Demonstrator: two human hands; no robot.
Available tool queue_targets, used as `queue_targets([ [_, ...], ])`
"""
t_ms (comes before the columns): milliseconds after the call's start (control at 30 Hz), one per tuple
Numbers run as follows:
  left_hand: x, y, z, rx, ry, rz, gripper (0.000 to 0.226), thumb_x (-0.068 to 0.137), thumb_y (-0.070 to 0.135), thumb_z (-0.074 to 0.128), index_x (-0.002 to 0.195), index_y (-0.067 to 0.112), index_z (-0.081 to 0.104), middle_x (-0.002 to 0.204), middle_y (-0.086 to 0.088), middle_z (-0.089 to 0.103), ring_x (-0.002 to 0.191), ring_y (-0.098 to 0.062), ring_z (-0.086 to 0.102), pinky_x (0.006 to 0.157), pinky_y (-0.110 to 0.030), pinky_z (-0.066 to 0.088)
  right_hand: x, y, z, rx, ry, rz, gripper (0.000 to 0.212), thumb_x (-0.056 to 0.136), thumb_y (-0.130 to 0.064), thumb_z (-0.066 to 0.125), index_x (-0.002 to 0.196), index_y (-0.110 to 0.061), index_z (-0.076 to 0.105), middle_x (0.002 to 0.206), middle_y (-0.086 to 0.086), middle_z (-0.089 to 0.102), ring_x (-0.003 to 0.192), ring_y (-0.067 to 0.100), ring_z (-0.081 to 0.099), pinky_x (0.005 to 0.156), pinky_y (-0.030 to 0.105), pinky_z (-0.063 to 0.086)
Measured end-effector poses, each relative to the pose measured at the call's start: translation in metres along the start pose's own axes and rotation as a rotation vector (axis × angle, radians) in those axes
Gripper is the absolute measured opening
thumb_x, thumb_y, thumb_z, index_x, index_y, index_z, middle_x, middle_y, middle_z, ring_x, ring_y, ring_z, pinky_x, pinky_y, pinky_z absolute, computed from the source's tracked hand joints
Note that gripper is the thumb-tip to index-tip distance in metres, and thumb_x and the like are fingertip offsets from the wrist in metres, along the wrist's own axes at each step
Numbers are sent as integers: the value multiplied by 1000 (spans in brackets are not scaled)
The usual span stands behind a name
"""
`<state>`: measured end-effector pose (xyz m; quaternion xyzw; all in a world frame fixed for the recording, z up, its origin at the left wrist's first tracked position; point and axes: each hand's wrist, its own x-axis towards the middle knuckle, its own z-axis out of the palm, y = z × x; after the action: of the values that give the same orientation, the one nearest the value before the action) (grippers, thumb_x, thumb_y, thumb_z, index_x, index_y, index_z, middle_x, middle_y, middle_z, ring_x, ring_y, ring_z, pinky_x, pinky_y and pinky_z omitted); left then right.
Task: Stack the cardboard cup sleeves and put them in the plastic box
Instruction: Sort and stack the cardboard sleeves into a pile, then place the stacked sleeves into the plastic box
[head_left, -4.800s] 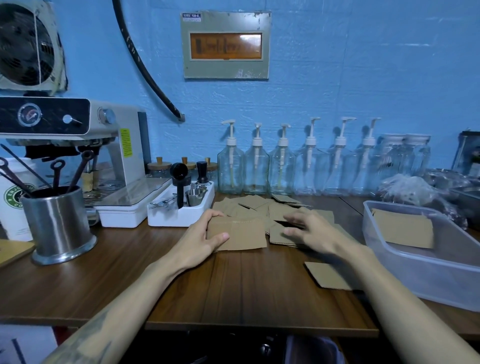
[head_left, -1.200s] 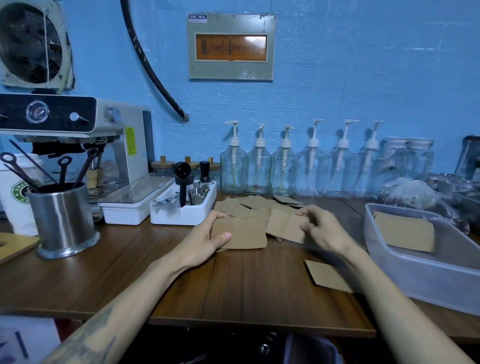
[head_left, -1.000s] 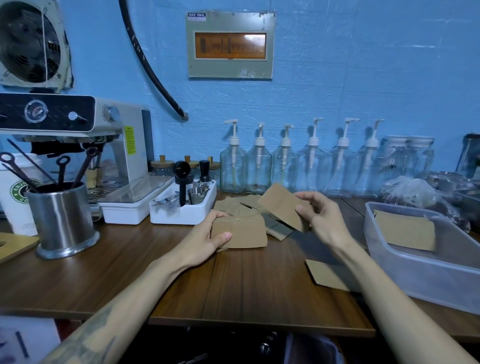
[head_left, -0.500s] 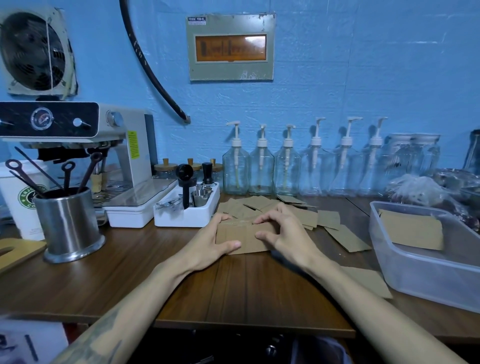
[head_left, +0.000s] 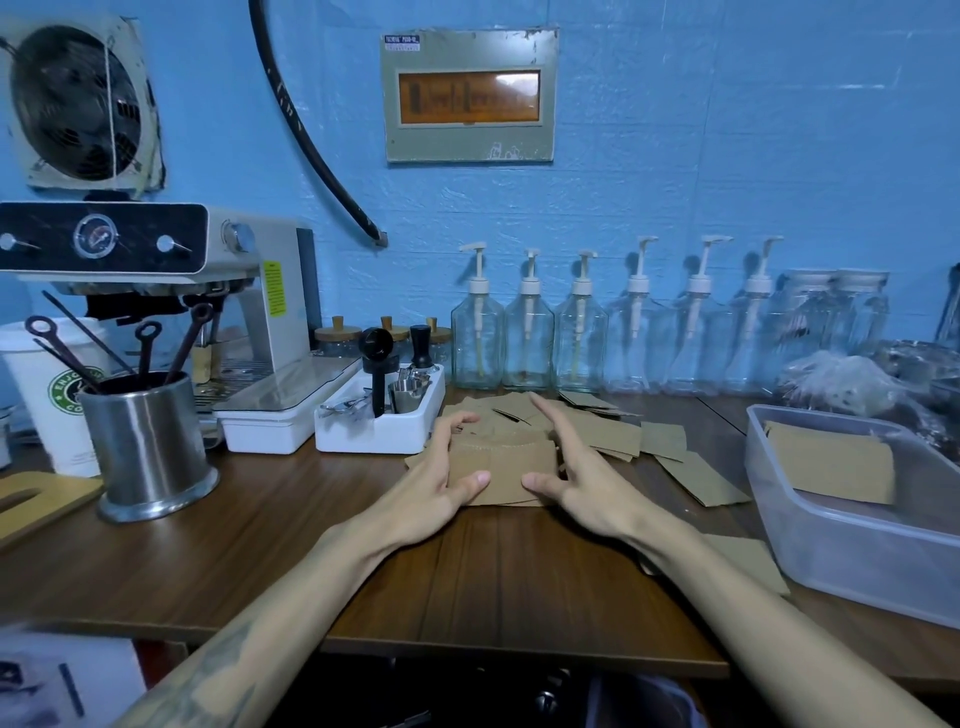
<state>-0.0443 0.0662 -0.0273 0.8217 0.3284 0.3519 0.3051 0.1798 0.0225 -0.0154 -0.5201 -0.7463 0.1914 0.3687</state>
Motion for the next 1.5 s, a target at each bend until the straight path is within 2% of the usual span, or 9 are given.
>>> queue_targets([
  [100, 3, -3, 1, 72, -6, -3, 57, 90, 46, 61, 135, 58, 28, 141, 9, 46, 130, -10, 46, 111, -43, 40, -1, 5, -3, -123, -11, -38, 75, 93, -33, 64, 149, -50, 18, 141, -13, 42, 134, 10, 37, 114, 38, 31],
  [233, 5, -10, 2, 163, 6, -42, 56, 81, 65, 57, 132, 59, 34, 140, 9, 45, 133, -15, 42, 110, -48, 39, -2, 10, 2, -270, -46, -38, 58, 99, -45, 48, 151, -43, 22, 120, -9, 41, 122, 18, 44, 107, 40, 37],
  [333, 4, -8, 1, 138, 20, -38, 52, 81, 63, 59, 128, 56, 39, 132, 11, 52, 124, -16, 50, 105, -48, 44, -1, 6, 0, -286, 13, -96, 50, 99, -46, 47, 146, -38, 35, 113, -14, 38, 116, 13, 46, 104, 39, 40],
  [467, 3, -3, 1, 82, 23, -41, 45, 85, 47, 68, 122, 51, 42, 122, 13, 59, 107, -9, 61, 97, -41, 51, 2, 1, 0, -266, 40, -129, 49, 94, -43, 59, 140, -30, 47, 117, -14, 46, 119, 8, 44, 106, 38, 37],
  [633, 3, -5, 2, 66, 10, -57, 43, 79, 53, 69, 115, 42, 48, 109, 12, 63, 99, -10, 63, 92, -43, 53, 7, -4, 1, -230, 41, -125, 40, 91, -38, 65, 129, -28, 58, 117, -18, 55, 116, 8, 51, 104, 39, 41],
  [767, 3, -4, 2, 64, 16, -42, 45, 74, 59, 67, 112, 41, 50, 107, 10, 64, 98, -11, 63, 89, -43, 54, 10, -3, 0, -179, 27, -56, 41, 86, -40, 70, 125, -34, 59, 125, -12, 62, 116, 9, 55, 104, 37, 44],
  [1133, 1, 3, 1, 34, 48, -50, 57, 71, 58, 73, 118, 38, 49, 109, 11, 66, 97, -6, 65, 91, -37, 54, 7, -13, -3, -163, 19, 20, 34, 88, -32, 70, 120, -31, 58, 112, -6, 65, 103, 12, 59, 95, 36, 48],
  [1300, -3, 14, 4, 60, 73, -26, 57, 84, 41, 75, 127, 32, 39, 88, 15, 56, 85, -10, 55, 86, -30, 48, -4, -34, -24, -208, 96, 70, 35, 89, -28, 69, 121, -25, 56, 116, -2, 63, 107, 17, 58, 95, 34, 47],
  [1500, 15, 62, 25, -61, 20, 36, 51, 91, 35, 67, 133, 25, 41, 108, 8, 59, 88, -7, 56, 71, -11, 46, -29, -65, -91, -256, 243, 95, 28, 88, -28, 68, 113, -24, 58, 109, 0, 67, 100, 20, 61, 93, 40, 49],
])
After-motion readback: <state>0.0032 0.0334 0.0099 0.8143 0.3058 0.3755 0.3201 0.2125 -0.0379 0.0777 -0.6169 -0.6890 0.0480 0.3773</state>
